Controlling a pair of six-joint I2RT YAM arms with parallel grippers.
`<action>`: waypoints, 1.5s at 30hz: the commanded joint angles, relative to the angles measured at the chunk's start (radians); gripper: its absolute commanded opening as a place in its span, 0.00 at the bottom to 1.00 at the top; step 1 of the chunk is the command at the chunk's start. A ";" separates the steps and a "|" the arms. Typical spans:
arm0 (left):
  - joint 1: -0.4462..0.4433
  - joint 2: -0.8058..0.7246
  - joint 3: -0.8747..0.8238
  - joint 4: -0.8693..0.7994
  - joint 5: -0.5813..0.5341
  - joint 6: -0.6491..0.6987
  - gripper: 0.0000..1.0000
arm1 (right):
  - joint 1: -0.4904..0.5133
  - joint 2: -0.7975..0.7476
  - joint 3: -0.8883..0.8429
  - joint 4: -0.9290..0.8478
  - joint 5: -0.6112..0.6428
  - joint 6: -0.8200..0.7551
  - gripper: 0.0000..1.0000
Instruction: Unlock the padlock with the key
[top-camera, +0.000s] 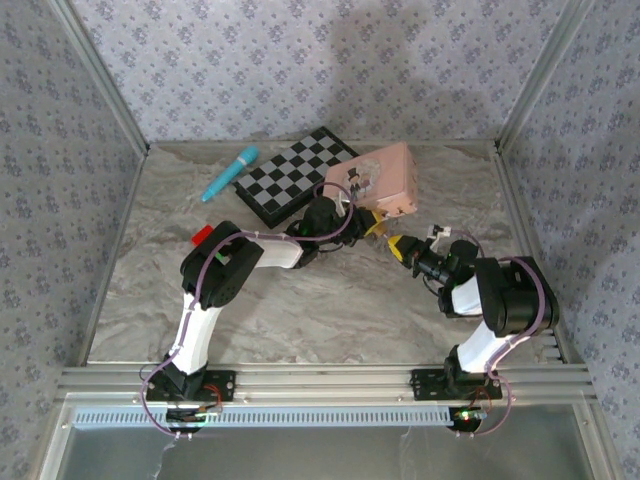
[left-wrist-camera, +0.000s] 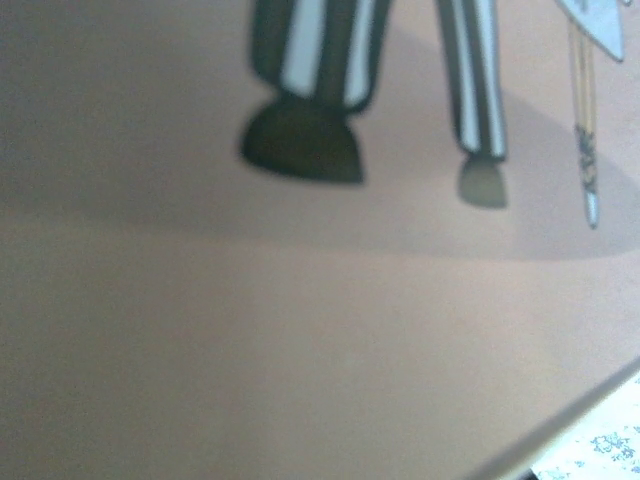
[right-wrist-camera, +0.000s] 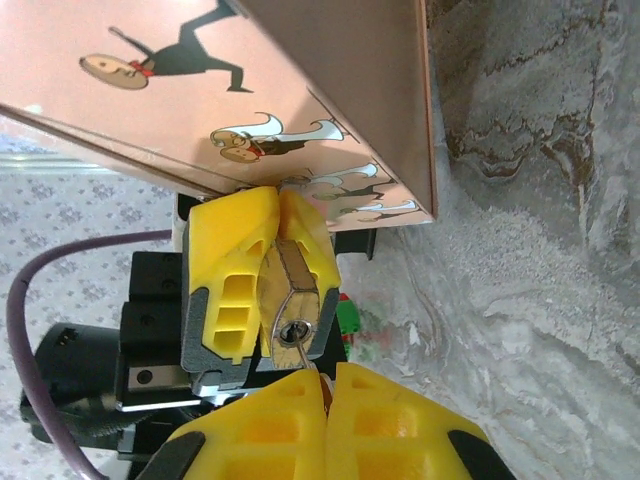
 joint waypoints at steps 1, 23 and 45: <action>-0.071 -0.023 0.036 0.003 0.121 -0.053 0.00 | 0.017 -0.049 0.004 -0.010 0.048 -0.119 0.00; -0.101 -0.022 0.025 0.069 0.119 -0.093 0.00 | 0.047 -0.137 0.022 -0.041 0.121 0.232 0.00; -0.106 -0.037 0.026 0.089 0.163 -0.084 0.00 | 0.016 -0.397 0.090 -0.515 0.039 -0.287 0.00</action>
